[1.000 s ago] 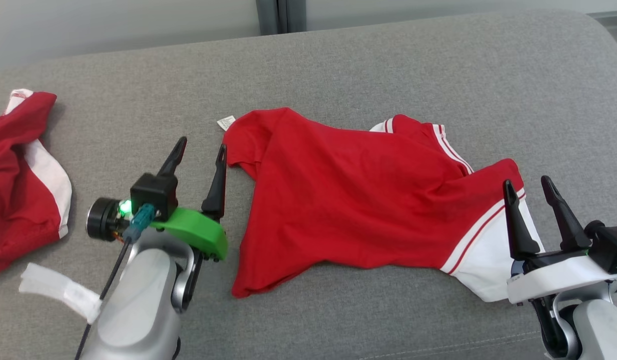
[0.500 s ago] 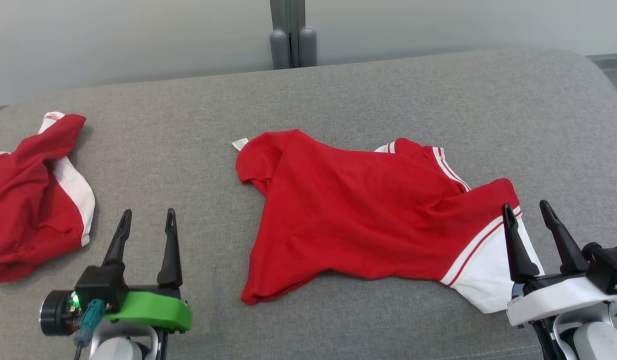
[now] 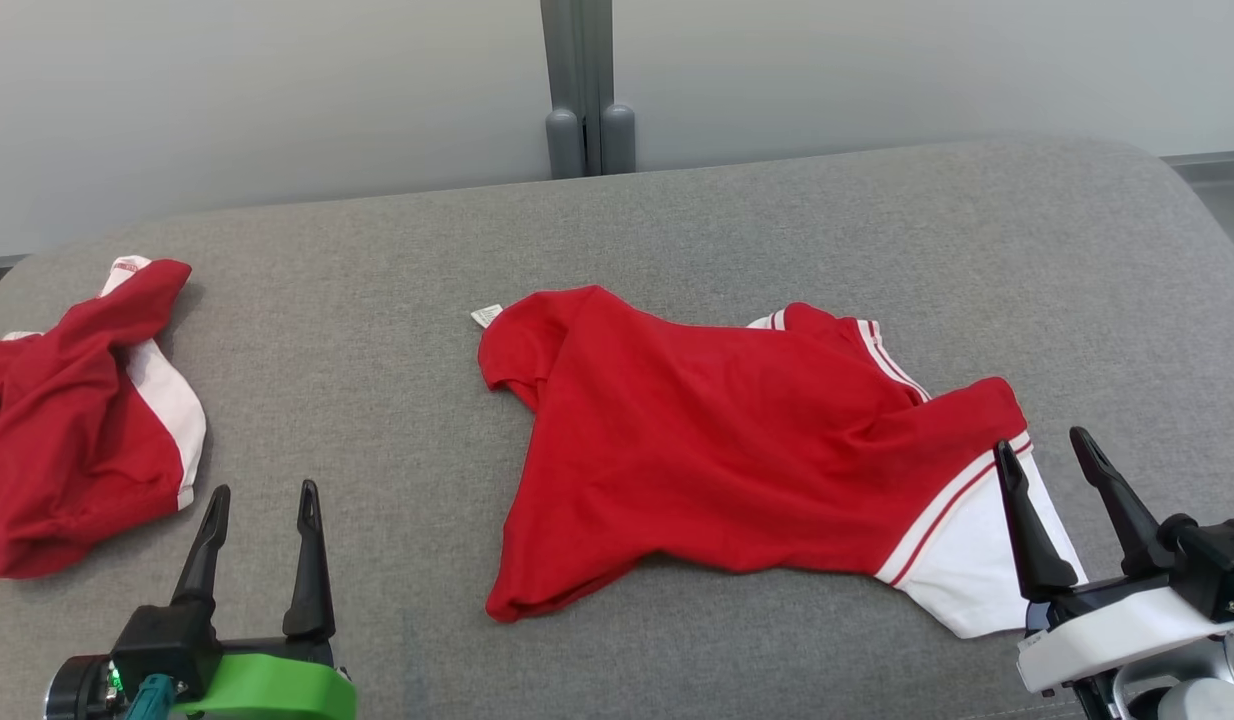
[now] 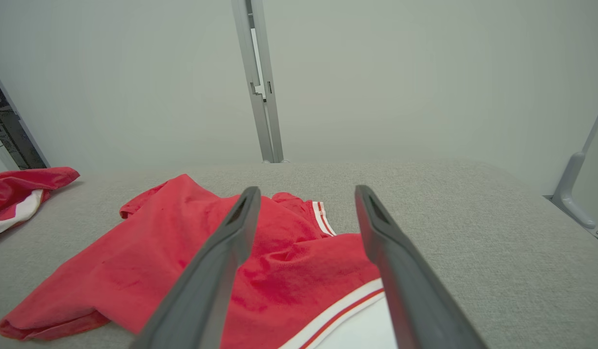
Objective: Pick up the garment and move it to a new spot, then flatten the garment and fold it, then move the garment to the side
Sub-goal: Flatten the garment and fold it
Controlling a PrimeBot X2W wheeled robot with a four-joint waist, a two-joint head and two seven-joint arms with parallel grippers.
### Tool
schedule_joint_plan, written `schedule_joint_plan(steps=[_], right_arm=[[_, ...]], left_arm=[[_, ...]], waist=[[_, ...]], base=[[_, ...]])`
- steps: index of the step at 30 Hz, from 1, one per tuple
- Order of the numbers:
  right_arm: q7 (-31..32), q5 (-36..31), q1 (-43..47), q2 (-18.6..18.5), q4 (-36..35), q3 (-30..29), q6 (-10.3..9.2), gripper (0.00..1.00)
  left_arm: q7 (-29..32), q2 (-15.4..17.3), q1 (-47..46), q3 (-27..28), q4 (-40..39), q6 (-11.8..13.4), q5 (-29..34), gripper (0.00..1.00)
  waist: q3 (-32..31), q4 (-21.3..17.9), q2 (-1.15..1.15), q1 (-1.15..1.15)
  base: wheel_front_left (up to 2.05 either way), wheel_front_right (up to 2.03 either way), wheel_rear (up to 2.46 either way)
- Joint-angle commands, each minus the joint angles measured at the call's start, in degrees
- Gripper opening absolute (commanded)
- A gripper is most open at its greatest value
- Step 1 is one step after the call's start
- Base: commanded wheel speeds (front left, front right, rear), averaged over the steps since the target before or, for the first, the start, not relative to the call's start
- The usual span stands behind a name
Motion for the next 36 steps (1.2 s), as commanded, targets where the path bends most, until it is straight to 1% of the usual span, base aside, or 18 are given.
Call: schedule_joint_plan(steps=[1,5,12,36], right_arm=[[0.3,-0.4,1.0,-0.3,-0.7,0.0,-0.04,1.00],[0.9,-0.7,1.9,-0.4,-2.4,-0.2,-0.04,1.00],[1.5,-1.5,2.8,0.6,-4.1,-0.1,-0.04,1.00],[1.4,-2.1,2.7,1.5,-3.8,0.2,-0.04,1.00]], left_arm=[[0.0,-0.1,1.1,0.5,-0.1,-0.4,0.2,1.00],[0.0,-0.2,1.9,0.9,-0.4,-0.9,0.5,1.00],[0.0,-0.2,1.7,2.0,-0.7,-1.5,0.3,1.00],[0.0,-0.9,0.9,2.7,0.4,-2.5,1.0,1.00]], waist=[[-0.2,-0.1,0.00,0.00],[-0.6,-0.2,0.00,0.00],[-1.2,0.0,0.00,0.00],[-1.8,0.9,0.00,0.00]], base=[[0.00,0.00,0.00],[0.00,0.00,0.00],[0.00,0.00,0.00],[0.00,0.00,0.00]])
